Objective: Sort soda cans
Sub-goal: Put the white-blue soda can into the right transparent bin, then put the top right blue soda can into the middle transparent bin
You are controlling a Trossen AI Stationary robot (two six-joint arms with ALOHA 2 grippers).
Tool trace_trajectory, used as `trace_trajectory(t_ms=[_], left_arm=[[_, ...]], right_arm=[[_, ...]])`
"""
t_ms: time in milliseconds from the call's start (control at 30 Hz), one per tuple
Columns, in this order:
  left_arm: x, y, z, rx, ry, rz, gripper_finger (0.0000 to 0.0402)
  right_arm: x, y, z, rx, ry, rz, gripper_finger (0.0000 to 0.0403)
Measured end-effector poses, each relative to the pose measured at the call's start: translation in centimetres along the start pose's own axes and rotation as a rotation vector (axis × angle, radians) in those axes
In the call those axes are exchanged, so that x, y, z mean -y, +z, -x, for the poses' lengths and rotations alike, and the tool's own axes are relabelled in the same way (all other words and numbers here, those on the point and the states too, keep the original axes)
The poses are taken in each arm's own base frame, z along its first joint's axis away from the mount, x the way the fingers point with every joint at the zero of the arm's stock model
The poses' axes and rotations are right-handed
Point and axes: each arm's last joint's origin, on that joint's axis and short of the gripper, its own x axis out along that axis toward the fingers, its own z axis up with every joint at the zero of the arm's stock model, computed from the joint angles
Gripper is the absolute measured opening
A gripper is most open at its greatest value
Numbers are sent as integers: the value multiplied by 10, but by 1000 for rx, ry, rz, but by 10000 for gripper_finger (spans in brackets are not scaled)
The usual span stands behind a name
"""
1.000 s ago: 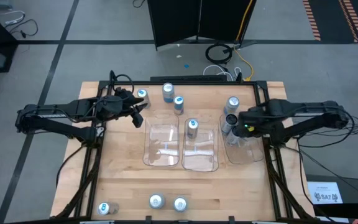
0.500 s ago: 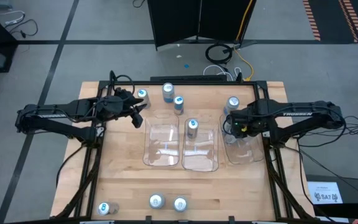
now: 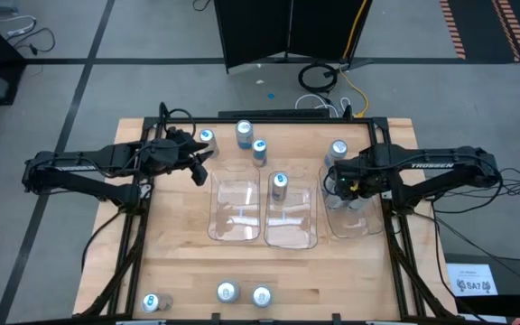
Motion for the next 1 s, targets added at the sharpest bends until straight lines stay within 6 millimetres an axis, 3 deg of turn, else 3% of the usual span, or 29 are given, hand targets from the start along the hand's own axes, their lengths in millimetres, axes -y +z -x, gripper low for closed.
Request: trace_trajectory(t_ms=[233, 600, 867, 1000], left_arm=[[0, 0, 0, 0, 0, 0, 132], [0, 1, 0, 7, -2, 7, 132], [0, 1, 0, 12, -4, 17, 132], [0, 1, 0, 12, -4, 34, 132]], right_arm=[[-2, 1, 14, 28, 31, 0, 295], [5, -2, 61, 103, 140, -2, 295], [16, -2, 101, 288, 268, -21, 295], [23, -2, 109, 358, 290, -31, 295]])
